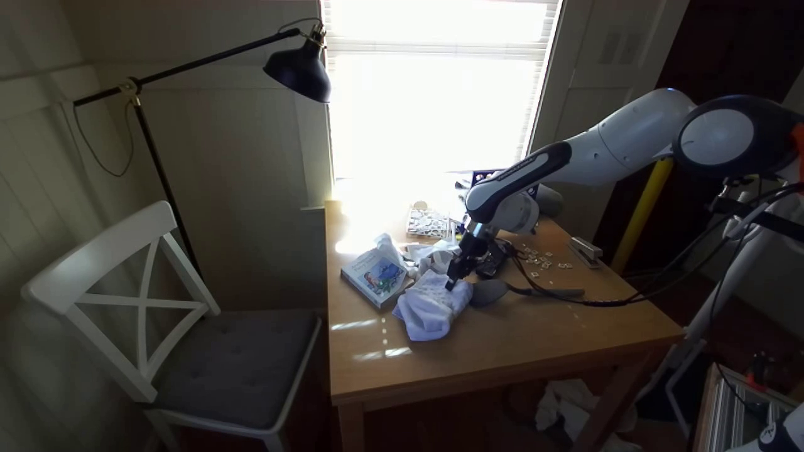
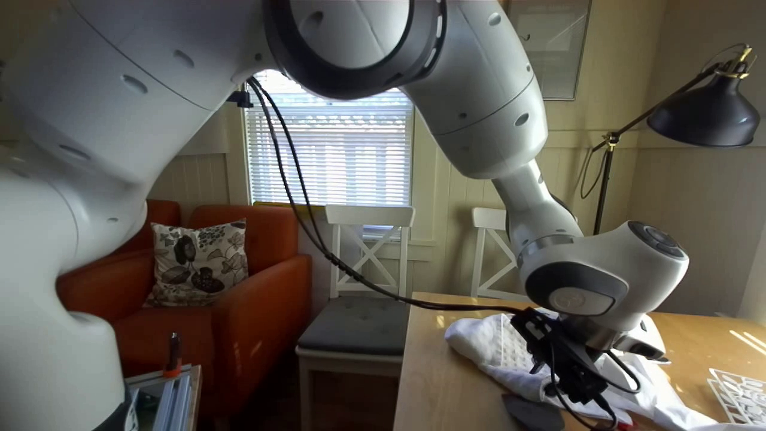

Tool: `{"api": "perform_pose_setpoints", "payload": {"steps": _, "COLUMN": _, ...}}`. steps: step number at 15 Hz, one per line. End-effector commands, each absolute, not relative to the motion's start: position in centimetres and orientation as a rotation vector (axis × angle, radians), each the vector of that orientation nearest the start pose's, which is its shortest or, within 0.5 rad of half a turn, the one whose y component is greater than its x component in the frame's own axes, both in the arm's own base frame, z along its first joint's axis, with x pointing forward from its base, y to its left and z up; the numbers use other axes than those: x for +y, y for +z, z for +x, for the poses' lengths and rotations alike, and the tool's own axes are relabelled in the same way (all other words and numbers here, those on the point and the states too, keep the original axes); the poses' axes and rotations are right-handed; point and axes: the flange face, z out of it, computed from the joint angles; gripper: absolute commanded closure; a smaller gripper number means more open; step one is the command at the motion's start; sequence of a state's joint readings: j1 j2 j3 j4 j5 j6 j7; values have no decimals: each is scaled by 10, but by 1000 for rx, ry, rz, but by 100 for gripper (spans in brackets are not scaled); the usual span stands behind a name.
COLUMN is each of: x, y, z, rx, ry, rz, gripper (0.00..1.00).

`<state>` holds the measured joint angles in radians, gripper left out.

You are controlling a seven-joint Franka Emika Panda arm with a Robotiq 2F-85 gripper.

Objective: Fold the towel

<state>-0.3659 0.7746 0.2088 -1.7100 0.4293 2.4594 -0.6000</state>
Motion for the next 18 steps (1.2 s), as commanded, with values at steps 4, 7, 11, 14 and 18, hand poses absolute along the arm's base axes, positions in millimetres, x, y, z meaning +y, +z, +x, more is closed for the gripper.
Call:
{"api": "perform_pose_setpoints", "payload": {"steps": 4, "x": -138, "y": 159, "z": 657, "rx": 0, "ry": -209, "rz": -2739, "gripper": 100}}
{"api": "perform_pose_setpoints", "payload": {"steps": 7, "x": -152, "y": 174, "z": 654, "rx": 13, "ry": -261, "rz": -2737, "gripper": 98}}
{"api": "perform_pose_setpoints", "payload": {"steps": 11, "x": -180, "y": 219, "z": 649, "rx": -42, "ry": -441, "rz": -2673, "gripper": 98}}
{"api": "perform_pose_setpoints", "payload": {"steps": 14, "x": -177, "y": 271, "z": 657, "rx": -177, "ry": -519, "rz": -2668, "gripper": 98}}
{"api": "perform_pose_setpoints", "payload": {"steps": 18, "x": -128, "y": 353, "z": 658, "rx": -392, "ry": -509, "rz": -2735, "gripper": 98}}
